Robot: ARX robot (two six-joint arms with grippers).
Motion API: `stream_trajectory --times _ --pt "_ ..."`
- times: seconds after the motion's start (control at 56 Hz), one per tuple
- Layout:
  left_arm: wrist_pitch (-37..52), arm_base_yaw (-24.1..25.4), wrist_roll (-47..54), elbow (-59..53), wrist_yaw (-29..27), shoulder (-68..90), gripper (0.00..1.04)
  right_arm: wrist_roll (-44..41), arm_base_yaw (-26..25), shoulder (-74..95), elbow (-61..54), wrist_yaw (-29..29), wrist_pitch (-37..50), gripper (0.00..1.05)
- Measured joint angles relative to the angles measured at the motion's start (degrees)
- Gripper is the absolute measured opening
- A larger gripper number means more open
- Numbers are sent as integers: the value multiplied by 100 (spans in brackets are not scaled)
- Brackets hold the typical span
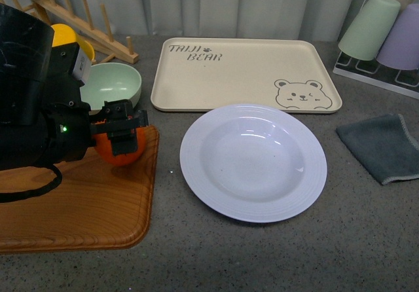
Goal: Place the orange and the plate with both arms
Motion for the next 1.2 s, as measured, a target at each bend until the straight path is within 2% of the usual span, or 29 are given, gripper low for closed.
stream_trajectory --times 0.214,0.446,0.554,0.768,1.018,1.196 --pt "-94 -651 -304 278 -4 -363 62 0 0 0 0 0 0 96" --pt "-240 -1521 -483 831 -4 63 62 0 0 0 0 0 0 96" --pt "-376 -1729 -525 984 -4 415 62 0 0 0 0 0 0 96" --pt "-509 -1740 -848 1119 105 826 62 0 0 0 0 0 0 96" --pt "-509 -1731 -901 1115 74 752 100 0 0 0 0 2 0 96" --pt "-481 -1687 -944 933 -15 267 98 0 0 0 0 0 0 96"
